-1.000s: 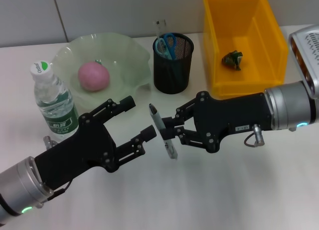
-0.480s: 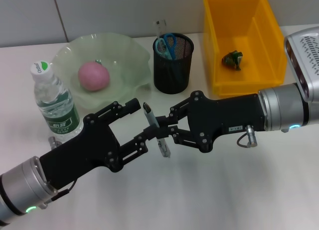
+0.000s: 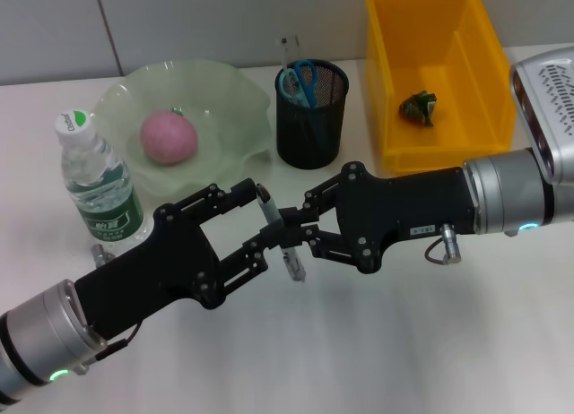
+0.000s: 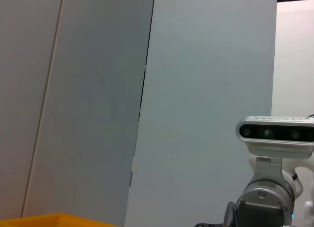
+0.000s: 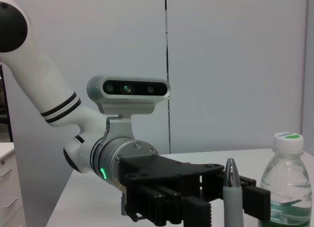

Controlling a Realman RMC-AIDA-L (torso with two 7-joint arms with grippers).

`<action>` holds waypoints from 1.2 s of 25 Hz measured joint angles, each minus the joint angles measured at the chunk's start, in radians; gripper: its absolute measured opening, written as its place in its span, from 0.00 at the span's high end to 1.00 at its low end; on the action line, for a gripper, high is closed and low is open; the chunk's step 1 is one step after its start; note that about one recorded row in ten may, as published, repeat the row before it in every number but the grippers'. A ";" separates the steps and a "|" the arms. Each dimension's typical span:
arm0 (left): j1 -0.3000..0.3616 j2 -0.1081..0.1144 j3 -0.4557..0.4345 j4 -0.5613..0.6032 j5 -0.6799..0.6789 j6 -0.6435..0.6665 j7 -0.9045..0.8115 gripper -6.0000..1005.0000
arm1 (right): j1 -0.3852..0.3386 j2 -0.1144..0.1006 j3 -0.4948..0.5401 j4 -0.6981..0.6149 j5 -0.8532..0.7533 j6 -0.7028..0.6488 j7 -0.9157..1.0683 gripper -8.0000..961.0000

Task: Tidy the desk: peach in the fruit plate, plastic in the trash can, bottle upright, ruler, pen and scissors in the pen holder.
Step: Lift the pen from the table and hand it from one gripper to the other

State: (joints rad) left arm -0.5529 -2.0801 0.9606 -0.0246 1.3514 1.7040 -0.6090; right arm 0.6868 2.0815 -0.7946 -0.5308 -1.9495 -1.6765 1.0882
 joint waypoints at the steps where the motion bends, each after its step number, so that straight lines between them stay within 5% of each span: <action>1: -0.001 0.000 0.000 0.000 0.000 0.000 0.000 0.43 | 0.000 0.000 0.000 0.000 0.000 0.000 0.000 0.87; 30: -0.017 0.000 0.001 -0.001 0.011 -0.005 -0.006 0.68 | 0.022 0.000 -0.001 0.037 0.000 0.015 -0.018 0.87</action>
State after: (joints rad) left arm -0.5702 -2.0800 0.9618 -0.0260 1.3621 1.6995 -0.6151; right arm 0.7087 2.0814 -0.7960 -0.4939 -1.9496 -1.6612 1.0706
